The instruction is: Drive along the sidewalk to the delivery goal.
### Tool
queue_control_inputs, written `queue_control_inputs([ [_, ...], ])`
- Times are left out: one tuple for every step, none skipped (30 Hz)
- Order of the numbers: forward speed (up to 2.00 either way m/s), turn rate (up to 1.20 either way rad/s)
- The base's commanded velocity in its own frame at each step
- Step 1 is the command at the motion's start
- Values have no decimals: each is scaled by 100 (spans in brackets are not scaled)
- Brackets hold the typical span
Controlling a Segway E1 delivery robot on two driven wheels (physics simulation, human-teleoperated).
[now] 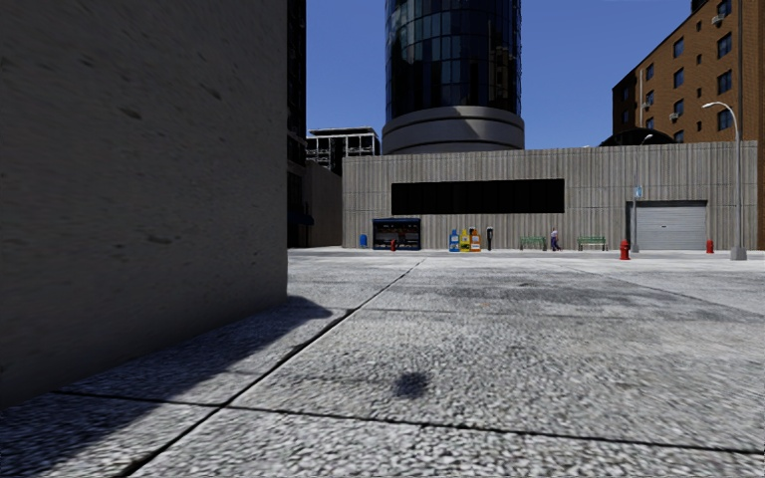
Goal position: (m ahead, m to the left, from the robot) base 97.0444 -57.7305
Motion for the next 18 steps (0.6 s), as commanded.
queue_control_inputs([
  [200,-120],
  [200,-120],
  [200,-120],
  [200,-120],
  [200,-120],
  [200,-120],
  [200,-88],
  [200,-8],
  [200,-3],
  [200,-3],
  [200,-2],
  [200,-2],
  [200,-2],
  [200,-2],
  [200,-2],
  [200,-2],
  [200,-2],
  [200,-1],
])
